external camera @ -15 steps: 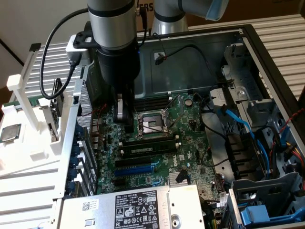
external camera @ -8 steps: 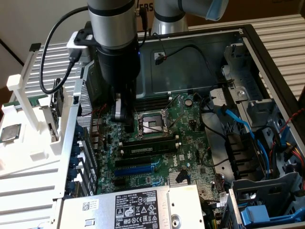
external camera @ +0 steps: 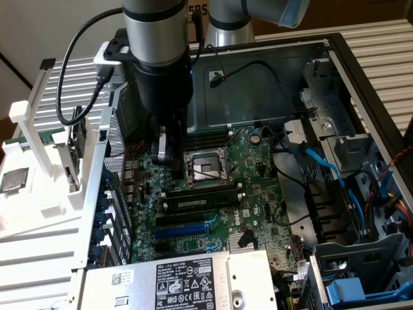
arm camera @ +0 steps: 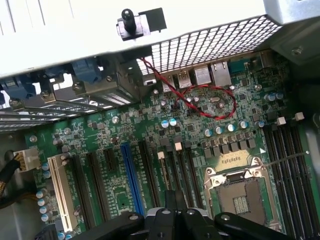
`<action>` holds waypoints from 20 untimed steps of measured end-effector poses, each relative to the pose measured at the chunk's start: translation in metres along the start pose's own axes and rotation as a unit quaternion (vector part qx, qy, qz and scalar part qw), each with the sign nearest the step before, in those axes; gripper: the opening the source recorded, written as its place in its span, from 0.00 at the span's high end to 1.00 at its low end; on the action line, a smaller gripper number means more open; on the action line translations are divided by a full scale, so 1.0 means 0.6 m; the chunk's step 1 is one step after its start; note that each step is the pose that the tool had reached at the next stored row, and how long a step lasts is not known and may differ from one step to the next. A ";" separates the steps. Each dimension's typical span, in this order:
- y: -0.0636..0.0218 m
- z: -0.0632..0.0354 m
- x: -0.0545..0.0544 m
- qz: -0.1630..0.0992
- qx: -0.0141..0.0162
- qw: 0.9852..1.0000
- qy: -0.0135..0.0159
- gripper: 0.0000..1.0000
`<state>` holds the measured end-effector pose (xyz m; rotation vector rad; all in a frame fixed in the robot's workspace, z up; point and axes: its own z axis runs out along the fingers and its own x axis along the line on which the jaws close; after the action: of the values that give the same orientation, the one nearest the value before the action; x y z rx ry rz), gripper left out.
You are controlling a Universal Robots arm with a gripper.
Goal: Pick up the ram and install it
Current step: 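Press down the ram until it locks into place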
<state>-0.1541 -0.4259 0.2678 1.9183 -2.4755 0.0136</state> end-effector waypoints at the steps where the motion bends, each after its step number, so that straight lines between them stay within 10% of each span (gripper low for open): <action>1: -0.001 0.000 0.000 0.001 0.000 1.000 0.000 0.89; 11: -0.014 0.000 -0.002 0.010 0.000 1.000 0.000 0.89; 20: -0.014 0.000 -0.002 0.083 -0.001 0.997 0.000 0.89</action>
<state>-0.1457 -0.4266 0.2676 1.7062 -2.6255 0.0122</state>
